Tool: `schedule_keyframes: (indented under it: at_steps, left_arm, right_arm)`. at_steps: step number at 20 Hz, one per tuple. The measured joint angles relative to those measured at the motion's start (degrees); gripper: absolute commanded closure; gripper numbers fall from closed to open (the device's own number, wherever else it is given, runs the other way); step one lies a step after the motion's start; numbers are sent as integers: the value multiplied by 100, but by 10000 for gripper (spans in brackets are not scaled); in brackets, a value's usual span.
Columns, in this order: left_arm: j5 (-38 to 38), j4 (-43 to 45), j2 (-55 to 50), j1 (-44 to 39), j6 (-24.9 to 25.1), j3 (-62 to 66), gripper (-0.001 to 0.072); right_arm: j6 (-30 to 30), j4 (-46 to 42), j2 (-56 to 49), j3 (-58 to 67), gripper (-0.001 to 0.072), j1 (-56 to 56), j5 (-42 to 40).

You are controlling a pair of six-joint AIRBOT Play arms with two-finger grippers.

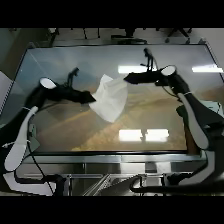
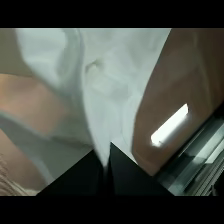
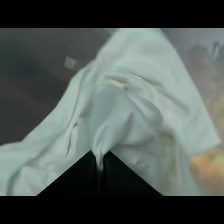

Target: Fold the shirts.

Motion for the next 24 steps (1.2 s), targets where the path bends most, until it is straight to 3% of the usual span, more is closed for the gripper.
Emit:
schedule_keyframes:
  at_steps: [7, 10, 16, 20, 24]
  left_arm:
    - [-605, -46, 1172, 691, -789, 3252, 697]
    - [-507, -68, 1797, 772, -992, 3775, 696]
    - [-197, -17, 2970, 1220, -1062, 2857, 695]
    - [-514, 4, 3021, 1309, -1082, 1810, 694]
    - [-730, 15, 2363, 1003, -852, 518, 694]
  right_arm:
    - [-173, -612, 2983, 15, 696, -144, -225]
    - [-389, -719, 3904, 15, 696, -160, -426]
    - [-378, -1344, 4638, 11, 697, -162, -420]
    - [20, -1790, 4192, -221, 696, -162, 459]
    - [192, -1937, 3335, -1016, 690, -162, 1025]
